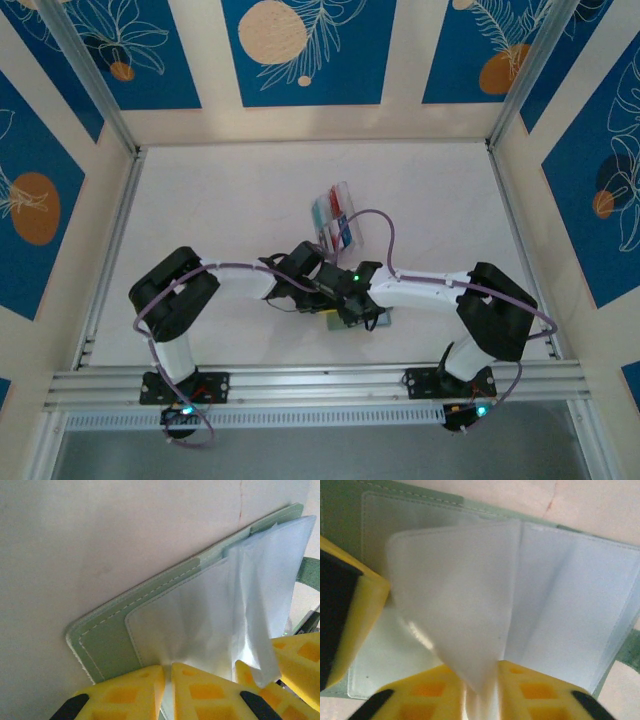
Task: Put the credit cards into the card holder
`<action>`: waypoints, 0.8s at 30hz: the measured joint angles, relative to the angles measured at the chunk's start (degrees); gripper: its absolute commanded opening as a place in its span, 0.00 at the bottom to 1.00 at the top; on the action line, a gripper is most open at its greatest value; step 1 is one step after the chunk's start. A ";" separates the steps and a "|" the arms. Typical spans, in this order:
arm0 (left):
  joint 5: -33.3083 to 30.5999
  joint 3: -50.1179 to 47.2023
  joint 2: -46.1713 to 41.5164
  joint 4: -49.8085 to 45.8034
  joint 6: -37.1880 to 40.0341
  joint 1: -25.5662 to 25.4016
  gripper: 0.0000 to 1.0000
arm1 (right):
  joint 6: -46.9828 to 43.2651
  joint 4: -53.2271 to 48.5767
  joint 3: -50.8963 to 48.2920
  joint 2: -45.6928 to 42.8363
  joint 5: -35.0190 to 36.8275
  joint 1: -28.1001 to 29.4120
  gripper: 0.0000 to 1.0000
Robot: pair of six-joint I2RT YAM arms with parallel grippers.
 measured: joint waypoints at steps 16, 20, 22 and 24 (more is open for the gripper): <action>-1.14 -0.31 -1.14 -1.70 1.40 0.00 0.18 | 3.32 2.10 -4.68 -7.72 -6.78 -8.50 0.15; -1.16 -0.31 -1.18 -1.81 1.55 0.00 0.17 | 6.23 3.26 -7.76 -11.47 -9.44 -12.92 0.37; -1.18 -0.31 -1.22 -1.84 1.57 0.00 0.17 | 8.07 3.15 -8.57 -12.17 -9.57 -13.90 0.42; -1.22 -0.31 -1.27 -2.01 1.57 0.00 0.17 | 9.62 2.75 -8.96 -12.70 -9.53 -14.53 0.45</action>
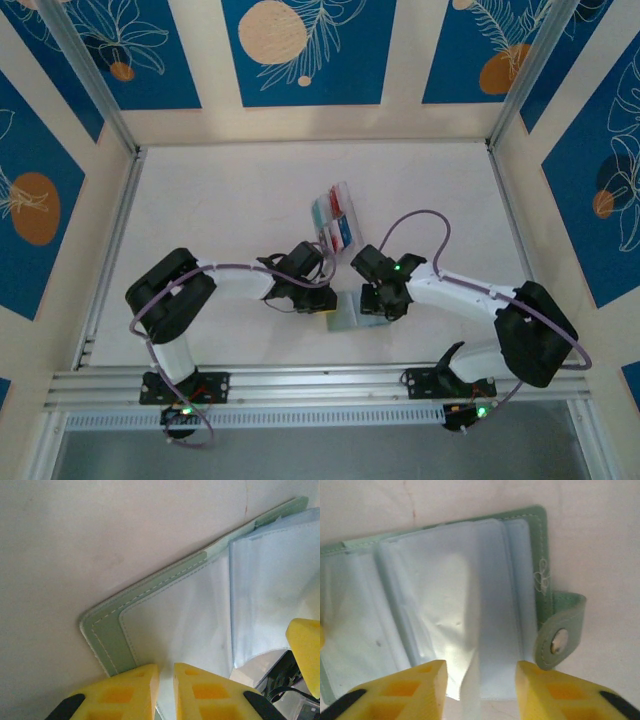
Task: Put the credit cards into the card holder
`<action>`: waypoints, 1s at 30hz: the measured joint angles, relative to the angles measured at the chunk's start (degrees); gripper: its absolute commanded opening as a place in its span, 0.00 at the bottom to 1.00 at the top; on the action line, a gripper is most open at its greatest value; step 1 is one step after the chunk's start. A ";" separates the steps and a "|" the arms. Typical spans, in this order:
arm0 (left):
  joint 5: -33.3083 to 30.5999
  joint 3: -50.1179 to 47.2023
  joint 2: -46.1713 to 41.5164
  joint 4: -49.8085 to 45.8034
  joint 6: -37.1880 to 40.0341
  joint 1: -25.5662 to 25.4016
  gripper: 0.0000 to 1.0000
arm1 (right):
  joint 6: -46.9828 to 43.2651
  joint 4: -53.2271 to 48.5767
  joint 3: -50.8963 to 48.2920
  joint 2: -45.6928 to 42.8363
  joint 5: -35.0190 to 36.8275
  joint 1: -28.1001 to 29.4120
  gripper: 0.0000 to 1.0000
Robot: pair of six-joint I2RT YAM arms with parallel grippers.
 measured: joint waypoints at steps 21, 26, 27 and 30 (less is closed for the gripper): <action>-0.11 -0.70 -1.18 -1.22 0.87 0.55 0.18 | -13.42 -8.81 29.11 8.04 3.82 -9.38 0.24; -0.11 -1.55 -1.60 -0.09 0.85 0.55 0.18 | -18.71 -10.27 41.44 19.30 3.61 -10.58 0.27; -0.11 -1.75 -1.66 0.11 0.85 0.55 0.18 | -19.56 -10.67 43.34 21.35 3.61 -10.62 0.27; -0.09 -2.21 -1.70 0.94 0.81 0.57 0.18 | -21.46 -11.61 47.41 26.27 3.91 -10.62 0.28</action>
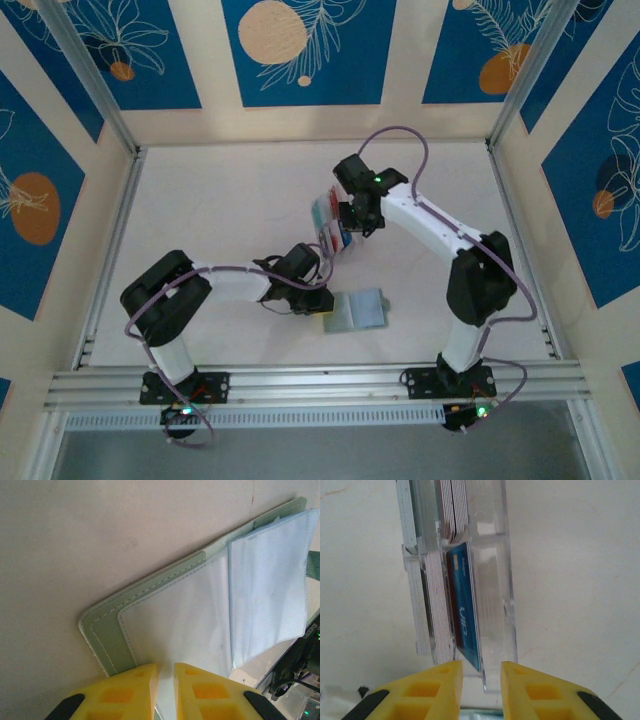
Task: Put the credit cards into the card holder
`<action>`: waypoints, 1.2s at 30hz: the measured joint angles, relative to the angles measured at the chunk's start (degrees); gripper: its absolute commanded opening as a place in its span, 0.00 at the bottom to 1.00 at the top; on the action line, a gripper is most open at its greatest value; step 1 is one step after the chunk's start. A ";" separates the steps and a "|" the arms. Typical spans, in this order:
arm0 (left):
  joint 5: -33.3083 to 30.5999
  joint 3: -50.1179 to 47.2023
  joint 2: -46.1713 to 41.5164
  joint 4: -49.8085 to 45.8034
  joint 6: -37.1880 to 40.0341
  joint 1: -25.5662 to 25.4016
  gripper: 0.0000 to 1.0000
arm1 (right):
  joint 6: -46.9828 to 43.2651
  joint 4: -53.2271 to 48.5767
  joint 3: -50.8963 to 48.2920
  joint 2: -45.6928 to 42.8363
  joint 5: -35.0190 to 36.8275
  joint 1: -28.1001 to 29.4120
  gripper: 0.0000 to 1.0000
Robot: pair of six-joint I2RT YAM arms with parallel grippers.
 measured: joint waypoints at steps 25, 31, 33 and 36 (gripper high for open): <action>0.87 -2.62 -0.63 4.28 -1.51 0.26 0.17 | -3.76 -3.54 7.26 10.73 5.62 1.57 0.19; 1.29 -3.32 -0.70 5.57 -2.10 0.42 0.17 | -3.98 -4.39 7.78 10.73 7.50 2.03 0.19; 1.46 -3.58 -0.70 6.08 -2.43 0.52 0.17 | -4.17 -4.83 8.17 10.73 8.07 2.08 0.19; 1.73 -3.80 -0.70 6.58 -2.58 0.63 0.17 | -4.44 -5.22 8.57 10.73 8.50 2.05 0.20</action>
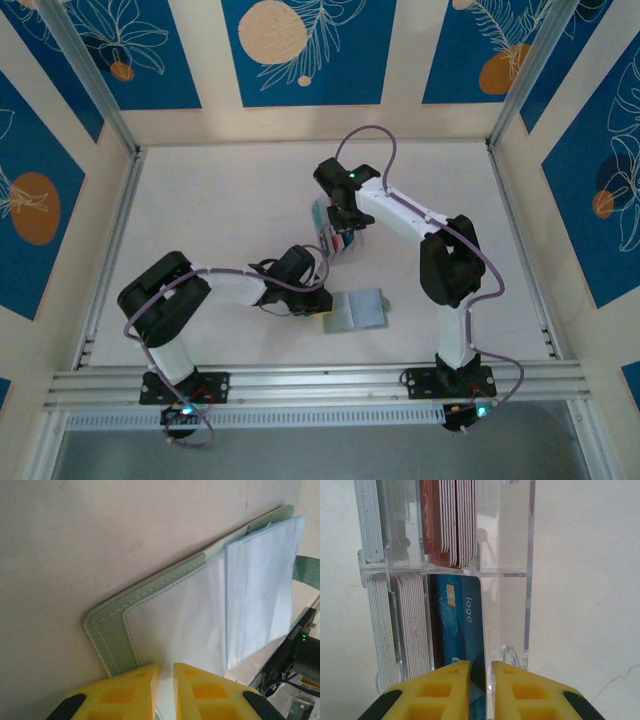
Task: Put the credit cards into the card holder
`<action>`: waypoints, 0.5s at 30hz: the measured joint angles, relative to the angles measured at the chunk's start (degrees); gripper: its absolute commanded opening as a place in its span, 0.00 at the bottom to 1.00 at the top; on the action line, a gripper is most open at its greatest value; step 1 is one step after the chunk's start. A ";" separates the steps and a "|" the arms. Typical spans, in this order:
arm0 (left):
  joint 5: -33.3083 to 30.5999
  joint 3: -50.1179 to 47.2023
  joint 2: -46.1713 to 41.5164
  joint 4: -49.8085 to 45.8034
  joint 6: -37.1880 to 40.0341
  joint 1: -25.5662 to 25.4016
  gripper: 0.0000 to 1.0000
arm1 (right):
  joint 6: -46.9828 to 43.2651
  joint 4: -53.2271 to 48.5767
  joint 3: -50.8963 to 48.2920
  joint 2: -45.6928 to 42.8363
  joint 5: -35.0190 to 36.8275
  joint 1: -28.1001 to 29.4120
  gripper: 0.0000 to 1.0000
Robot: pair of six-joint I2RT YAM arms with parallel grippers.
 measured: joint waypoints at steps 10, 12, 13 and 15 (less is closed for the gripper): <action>0.26 -0.52 -0.02 0.94 -0.09 0.11 0.17 | -0.59 -0.90 0.72 0.00 0.28 0.00 0.14; 0.44 -0.74 -0.02 1.36 -0.31 0.13 0.17 | -0.63 -0.96 0.85 0.00 0.26 0.00 0.14; 0.48 -0.81 -0.02 1.51 -0.42 0.22 0.17 | -0.63 -1.09 0.98 0.00 0.28 0.00 0.14; 0.66 -0.96 -0.02 1.73 -0.46 0.26 0.16 | -0.63 -1.38 1.38 0.00 0.28 0.00 0.14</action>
